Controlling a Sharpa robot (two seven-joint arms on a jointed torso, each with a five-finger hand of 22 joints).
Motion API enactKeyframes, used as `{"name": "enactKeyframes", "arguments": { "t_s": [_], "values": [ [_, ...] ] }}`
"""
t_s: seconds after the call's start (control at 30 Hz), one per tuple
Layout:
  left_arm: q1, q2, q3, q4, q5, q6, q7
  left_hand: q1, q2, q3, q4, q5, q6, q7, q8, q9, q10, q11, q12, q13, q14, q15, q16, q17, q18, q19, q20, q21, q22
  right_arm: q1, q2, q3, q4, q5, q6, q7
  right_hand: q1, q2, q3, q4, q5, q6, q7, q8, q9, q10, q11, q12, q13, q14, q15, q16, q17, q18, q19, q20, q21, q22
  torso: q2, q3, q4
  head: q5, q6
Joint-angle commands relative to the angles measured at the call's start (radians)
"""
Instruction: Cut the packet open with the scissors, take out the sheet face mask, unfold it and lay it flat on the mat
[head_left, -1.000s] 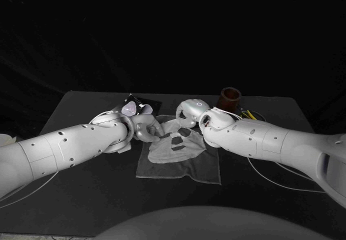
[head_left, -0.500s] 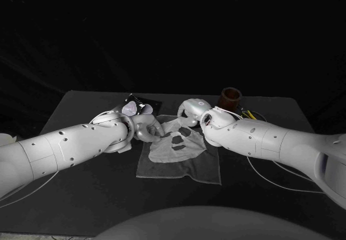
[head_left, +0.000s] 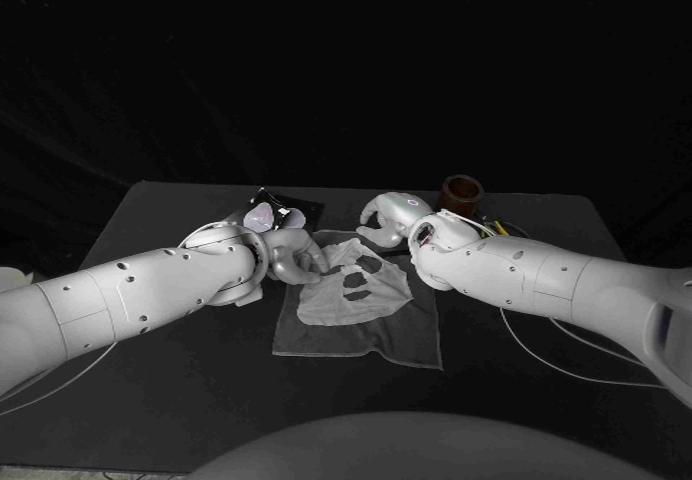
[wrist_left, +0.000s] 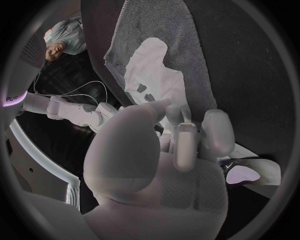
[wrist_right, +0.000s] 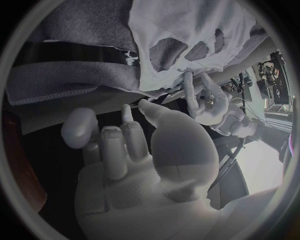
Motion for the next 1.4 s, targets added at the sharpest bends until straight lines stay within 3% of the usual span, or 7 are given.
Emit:
{"name": "enactKeyframes", "arguments": {
  "t_s": [0.03,0.37,0.43,0.6,0.87,1.17,1.4],
  "values": [
    [-0.010,-0.002,-0.009,0.000,-0.013,0.062,-0.029,-0.011,-0.001,0.002,-0.007,-0.002,0.002,0.006,0.004,0.001,0.008,0.002,0.004,0.000,0.040,0.001,0.000,0.122,0.003,-0.003,0.005,0.004,0.022,0.004,-0.021,0.003,0.030,0.096,-0.026,0.023,-0.001,-0.009,-0.011,0.007,0.000,-0.006,0.002,-0.006,-0.002,0.024,0.007,-0.001,0.104,0.090,0.006,0.000,0.209,0.012,0.002,0.011,-0.003,0.002,-0.001,0.0002,-0.0016,0.001,0.000],
    [-0.010,-0.015,-0.008,0.007,0.019,-0.040,0.021,-0.013,-0.006,0.001,-0.011,-0.002,0.018,0.010,0.009,0.004,-0.008,0.006,-0.008,-0.018,0.034,0.004,-0.006,0.110,0.006,-0.010,0.008,-0.005,0.014,0.011,-0.110,0.017,0.113,0.166,0.050,-0.002,0.096,0.054,0.028,-0.021,0.002,0.057,-0.018,0.013,0.010,0.037,-0.009,0.027,0.128,0.097,-0.006,0.014,0.233,0.009,0.025,0.009,0.024,0.039,0.001,0.0005,-0.0010,-0.004,0.000],
    [-0.010,-0.019,-0.008,0.009,0.045,-0.075,0.046,-0.010,-0.008,0.007,-0.017,-0.001,0.038,0.015,0.016,0.007,-0.062,0.012,-0.055,-0.088,0.014,0.009,-0.025,0.071,0.015,-0.035,0.012,-0.041,-0.016,0.012,-0.127,0.019,0.133,0.179,0.077,-0.006,0.120,0.063,0.044,-0.042,0.003,0.066,-0.022,0.017,0.013,0.041,-0.013,0.037,0.136,0.099,-0.009,0.018,0.241,0.006,0.032,0.005,0.034,0.051,0.001,0.0006,-0.0022,-0.008,0.000],
    [-0.010,-0.039,-0.003,0.024,0.137,-0.146,0.123,-0.010,-0.012,0.025,-0.026,-0.002,0.051,0.022,0.019,0.009,-0.118,0.024,-0.122,-0.153,-0.034,0.020,-0.073,-0.015,0.033,-0.088,0.022,-0.114,-0.077,0.012,-0.171,0.020,0.190,0.200,0.142,-0.022,0.141,0.068,0.060,-0.070,0.004,0.080,-0.027,0.022,0.018,0.050,-0.017,0.054,0.151,0.102,-0.013,0.026,0.255,0.003,0.041,0.001,0.046,0.067,0.001,0.0003,-0.0007,-0.017,0.000],
    [-0.007,-0.079,0.015,0.064,0.254,-0.165,0.206,-0.017,-0.025,0.026,-0.032,-0.002,0.053,0.022,0.019,0.010,-0.122,0.024,-0.144,-0.168,-0.055,0.022,-0.094,-0.048,0.041,-0.113,0.026,-0.150,-0.107,0.013,-0.202,0.020,0.232,0.206,0.194,-0.037,0.163,0.067,0.078,-0.113,0.006,0.094,-0.030,0.028,0.026,0.058,-0.021,0.071,0.165,0.104,-0.017,0.031,0.264,-0.001,0.052,-0.003,0.062,0.088,0.000,0.0017,0.0009,-0.016,0.000],
    [0.002,-0.111,0.024,0.096,0.310,-0.148,0.252,-0.018,-0.037,0.021,-0.039,-0.002,0.053,0.020,0.019,0.010,-0.122,0.021,-0.153,-0.175,-0.064,0.020,-0.103,-0.059,0.044,-0.120,0.026,-0.162,-0.116,0.013,-0.201,0.020,0.239,0.202,0.219,-0.050,0.162,0.063,0.077,-0.121,0.005,0.098,-0.030,0.029,0.028,0.060,-0.021,0.076,0.170,0.104,-0.017,0.031,0.264,-0.002,0.055,-0.004,0.068,0.095,0.000,0.0013,0.0017,-0.015,0.000],
    [0.003,-0.096,0.025,0.084,0.321,-0.134,0.233,-0.016,-0.036,0.023,-0.041,-0.002,0.054,0.020,0.019,0.010,-0.121,0.022,-0.154,-0.177,-0.063,0.020,-0.102,-0.058,0.043,-0.119,0.026,-0.161,-0.115,0.012,-0.179,0.020,0.222,0.186,0.230,-0.060,0.158,0.061,0.076,-0.124,0.002,0.094,-0.028,0.026,0.027,0.059,-0.020,0.075,0.169,0.104,-0.017,0.031,0.264,-0.002,0.055,-0.004,0.067,0.095,0.001,0.0003,0.0014,-0.016,0.000]
  ]
}}
